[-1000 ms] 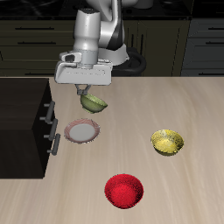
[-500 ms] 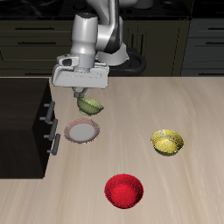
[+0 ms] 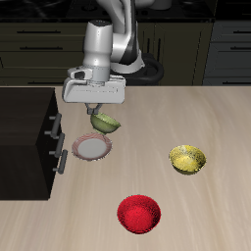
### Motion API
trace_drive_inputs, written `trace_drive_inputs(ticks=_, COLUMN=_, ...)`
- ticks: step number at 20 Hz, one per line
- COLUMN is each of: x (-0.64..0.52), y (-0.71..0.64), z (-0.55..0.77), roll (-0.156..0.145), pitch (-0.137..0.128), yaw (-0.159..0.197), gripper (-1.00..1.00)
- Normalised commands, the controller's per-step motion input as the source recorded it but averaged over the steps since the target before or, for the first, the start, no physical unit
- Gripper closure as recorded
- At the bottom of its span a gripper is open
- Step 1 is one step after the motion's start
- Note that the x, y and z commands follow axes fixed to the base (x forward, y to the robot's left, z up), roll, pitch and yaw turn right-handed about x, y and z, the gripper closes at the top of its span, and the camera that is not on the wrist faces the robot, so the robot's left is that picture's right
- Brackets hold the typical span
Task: Place the green bowl on the plate
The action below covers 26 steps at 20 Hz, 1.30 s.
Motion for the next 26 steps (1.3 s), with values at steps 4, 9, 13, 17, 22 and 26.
trace_drive_inputs(ticks=4, x=0.05, y=0.03, z=-0.09, roll=0.001, pitch=-0.005, yaw=0.01, gripper=1.0)
trace_drive_inputs(ticks=9, x=0.07, y=-0.02, z=-0.08, roll=-0.011, pitch=0.004, yaw=0.011, gripper=1.0)
trace_drive_inputs(ticks=13, x=0.09, y=-0.07, z=-0.1, roll=-0.018, pitch=0.0, yaw=0.014, gripper=1.0)
trace_drive_inputs(ticks=17, x=0.06, y=-0.03, z=-0.1, roll=-0.012, pitch=0.009, yaw=0.011, gripper=1.0)
trace_drive_inputs(ticks=22, x=0.08, y=0.0, z=-0.1, roll=-0.004, pitch=0.003, yaw=0.024, gripper=1.0)
trace_drive_inputs(ticks=26, x=0.03, y=-0.03, z=0.01, roll=-0.073, pitch=0.005, yaw=0.038, gripper=1.0)
